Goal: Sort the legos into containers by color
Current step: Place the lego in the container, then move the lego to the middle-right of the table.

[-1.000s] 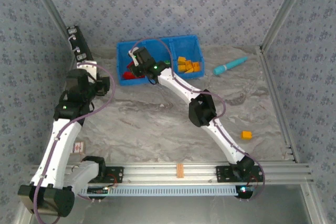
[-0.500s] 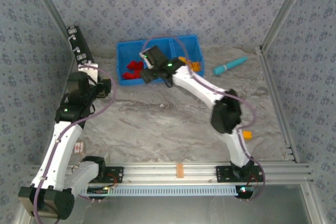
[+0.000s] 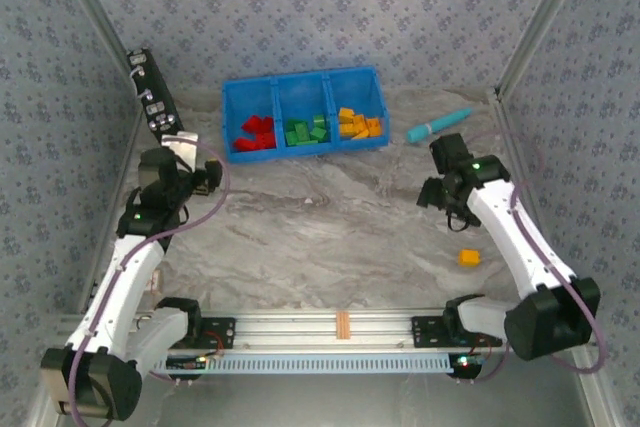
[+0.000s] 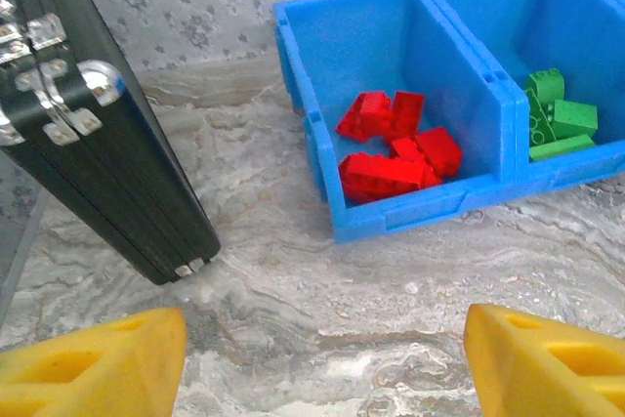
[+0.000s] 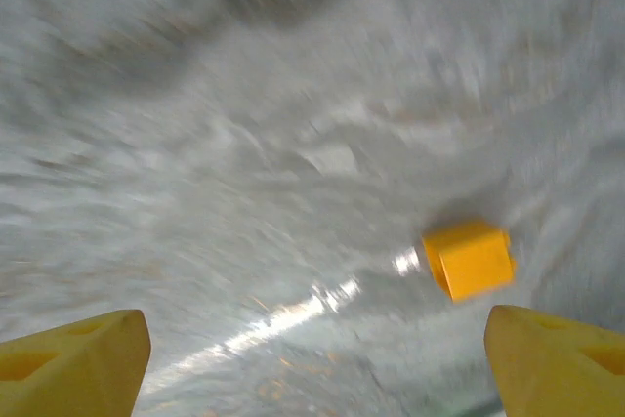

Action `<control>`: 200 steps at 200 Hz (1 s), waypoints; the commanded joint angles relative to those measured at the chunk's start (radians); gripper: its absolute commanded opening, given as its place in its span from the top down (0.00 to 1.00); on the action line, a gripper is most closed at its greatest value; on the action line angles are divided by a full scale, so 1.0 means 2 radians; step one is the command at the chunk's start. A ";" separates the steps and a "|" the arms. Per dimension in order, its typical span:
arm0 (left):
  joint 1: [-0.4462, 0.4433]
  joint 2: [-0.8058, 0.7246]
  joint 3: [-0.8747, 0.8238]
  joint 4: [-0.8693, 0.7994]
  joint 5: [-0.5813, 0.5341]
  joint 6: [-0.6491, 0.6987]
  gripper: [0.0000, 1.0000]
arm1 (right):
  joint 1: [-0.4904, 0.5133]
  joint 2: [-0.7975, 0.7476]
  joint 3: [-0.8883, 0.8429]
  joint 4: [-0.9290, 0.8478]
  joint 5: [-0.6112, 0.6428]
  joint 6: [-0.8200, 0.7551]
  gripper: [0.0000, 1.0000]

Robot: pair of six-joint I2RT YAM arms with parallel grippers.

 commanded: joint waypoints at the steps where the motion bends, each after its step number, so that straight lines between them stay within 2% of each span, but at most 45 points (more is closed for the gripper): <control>1: 0.003 -0.004 0.001 0.027 0.015 0.015 0.24 | -0.010 0.008 -0.038 -0.038 -0.030 0.078 0.08; 62: 0.012 0.004 0.000 0.028 0.007 0.028 0.22 | -0.051 0.014 -0.129 -0.002 -0.004 0.141 0.05; 101: 0.020 0.016 0.003 0.033 0.016 0.026 0.21 | -0.063 0.006 -0.191 0.090 0.023 0.164 0.06; 112: 0.020 0.017 0.005 0.034 0.016 0.028 0.21 | -0.063 -0.015 -0.216 0.125 0.039 0.169 0.06; 136: 0.021 0.018 0.017 0.028 0.010 0.039 0.20 | -0.060 -0.063 -0.266 0.117 0.087 0.260 0.10; 152: 0.021 0.014 0.024 0.027 0.007 0.047 0.19 | -0.051 -0.117 -0.305 0.144 0.108 0.300 0.11; 173: 0.021 0.012 0.023 0.031 0.007 0.051 0.18 | -0.050 -0.198 -0.346 0.176 0.116 0.320 0.10; 200: 0.021 0.014 0.021 0.034 0.011 0.052 0.17 | -0.053 -0.290 -0.363 0.140 0.127 0.342 0.09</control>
